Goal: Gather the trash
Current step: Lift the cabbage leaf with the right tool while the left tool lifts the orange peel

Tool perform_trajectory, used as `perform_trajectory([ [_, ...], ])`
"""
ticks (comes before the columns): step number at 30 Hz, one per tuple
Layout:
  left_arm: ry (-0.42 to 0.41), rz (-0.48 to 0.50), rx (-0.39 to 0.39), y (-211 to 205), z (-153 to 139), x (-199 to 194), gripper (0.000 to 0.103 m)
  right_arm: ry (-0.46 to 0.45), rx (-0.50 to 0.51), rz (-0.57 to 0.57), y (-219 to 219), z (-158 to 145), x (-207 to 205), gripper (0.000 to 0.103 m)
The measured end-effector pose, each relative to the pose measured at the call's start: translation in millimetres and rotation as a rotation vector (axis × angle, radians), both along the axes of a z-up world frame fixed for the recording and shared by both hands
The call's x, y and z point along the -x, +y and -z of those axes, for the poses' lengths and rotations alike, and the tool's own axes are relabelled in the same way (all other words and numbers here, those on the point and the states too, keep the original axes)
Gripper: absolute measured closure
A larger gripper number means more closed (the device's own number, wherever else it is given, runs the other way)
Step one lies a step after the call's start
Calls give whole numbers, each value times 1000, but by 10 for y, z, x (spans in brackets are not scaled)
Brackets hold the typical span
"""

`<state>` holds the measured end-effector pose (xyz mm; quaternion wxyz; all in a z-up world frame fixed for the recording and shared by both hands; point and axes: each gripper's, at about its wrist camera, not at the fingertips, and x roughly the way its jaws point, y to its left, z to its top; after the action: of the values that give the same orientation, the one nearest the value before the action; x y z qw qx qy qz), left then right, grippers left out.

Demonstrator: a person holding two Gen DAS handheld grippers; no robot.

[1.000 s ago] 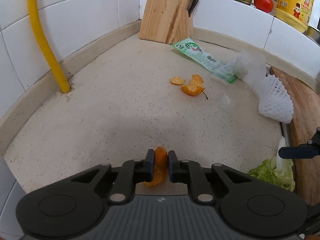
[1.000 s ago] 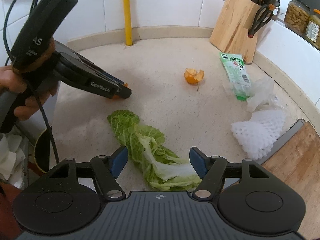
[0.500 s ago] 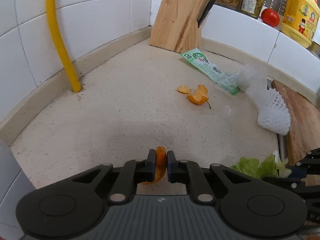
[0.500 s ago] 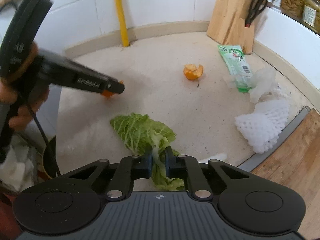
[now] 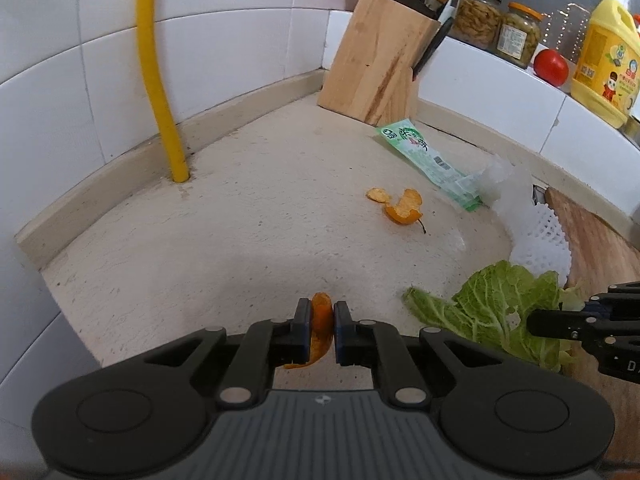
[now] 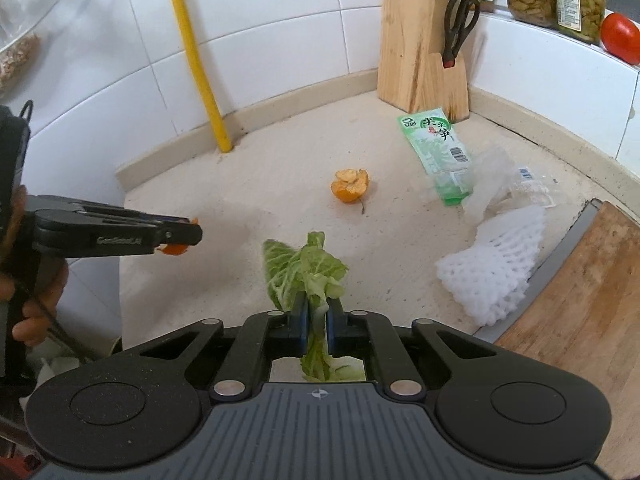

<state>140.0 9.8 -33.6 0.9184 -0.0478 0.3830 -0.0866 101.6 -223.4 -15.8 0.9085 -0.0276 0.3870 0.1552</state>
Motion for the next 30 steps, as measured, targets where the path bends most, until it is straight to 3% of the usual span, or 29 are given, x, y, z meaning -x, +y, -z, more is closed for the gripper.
perform_trajectory([
  [7, -4, -16, 13, 37, -20, 65, 96, -3, -8, -15, 29, -9, 10, 93],
  [14, -17, -28, 40, 73, -55, 126, 96, -13, -85, 1, -62, -123, -1, 94],
  [23, -43, -26, 98, 212, -118, 253, 96, -12, -259, 82, -264, -315, -21, 94],
  [30, -43, -52, 123, 433, -110, 474, 96, 20, -300, 52, -38, -308, 60, 94],
])
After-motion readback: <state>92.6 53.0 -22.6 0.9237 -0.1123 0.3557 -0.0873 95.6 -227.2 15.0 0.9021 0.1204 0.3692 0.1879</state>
